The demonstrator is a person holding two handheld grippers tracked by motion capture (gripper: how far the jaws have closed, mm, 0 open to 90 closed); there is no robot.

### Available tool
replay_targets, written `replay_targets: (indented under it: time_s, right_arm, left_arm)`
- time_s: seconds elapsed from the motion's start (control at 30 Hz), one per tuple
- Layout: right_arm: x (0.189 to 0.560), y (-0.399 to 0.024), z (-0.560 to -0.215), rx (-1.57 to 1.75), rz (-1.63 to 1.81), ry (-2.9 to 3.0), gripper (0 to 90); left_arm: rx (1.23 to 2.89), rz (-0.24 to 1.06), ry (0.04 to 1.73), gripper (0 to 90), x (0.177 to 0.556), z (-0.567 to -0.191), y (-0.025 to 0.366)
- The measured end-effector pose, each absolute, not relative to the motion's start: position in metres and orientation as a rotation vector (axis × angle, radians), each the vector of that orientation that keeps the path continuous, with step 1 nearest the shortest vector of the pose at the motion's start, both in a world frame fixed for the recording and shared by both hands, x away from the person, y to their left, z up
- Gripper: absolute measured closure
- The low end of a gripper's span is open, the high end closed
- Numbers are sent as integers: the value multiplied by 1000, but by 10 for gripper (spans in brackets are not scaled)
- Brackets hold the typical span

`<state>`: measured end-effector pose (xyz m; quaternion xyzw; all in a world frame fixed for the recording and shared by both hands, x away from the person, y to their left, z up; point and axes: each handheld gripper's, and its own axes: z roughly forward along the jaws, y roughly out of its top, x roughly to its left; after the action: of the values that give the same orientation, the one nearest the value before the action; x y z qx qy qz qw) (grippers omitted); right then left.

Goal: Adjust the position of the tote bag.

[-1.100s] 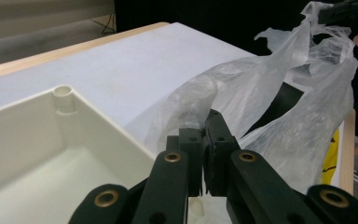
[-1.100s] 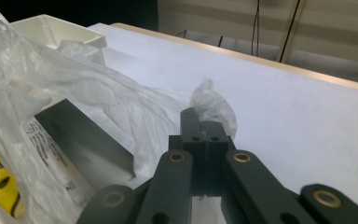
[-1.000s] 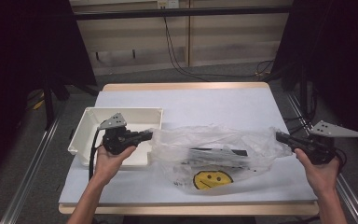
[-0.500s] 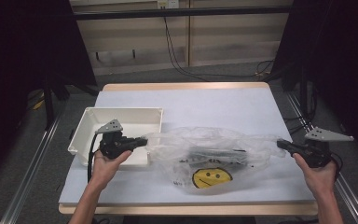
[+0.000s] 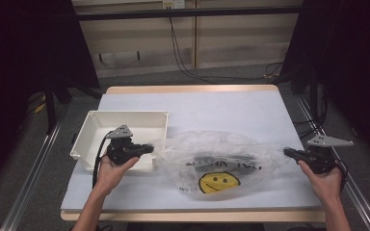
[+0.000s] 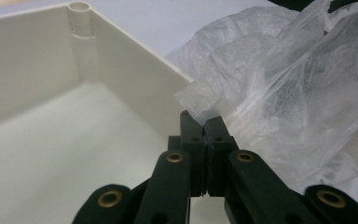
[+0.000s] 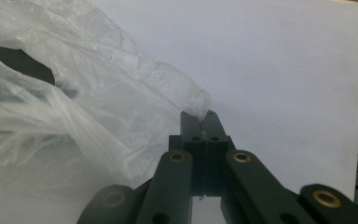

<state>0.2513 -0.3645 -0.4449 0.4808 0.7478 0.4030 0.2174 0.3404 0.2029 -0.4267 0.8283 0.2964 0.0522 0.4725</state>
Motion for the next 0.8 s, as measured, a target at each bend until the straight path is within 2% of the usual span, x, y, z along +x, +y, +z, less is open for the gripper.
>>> replay_targets:
  time_s: [0.8]
  right_arm:
    - [261, -355, -480, 1383, 953, 2199, 900]
  left_arm:
    - [2068, 91, 744, 894, 345, -444, 200]
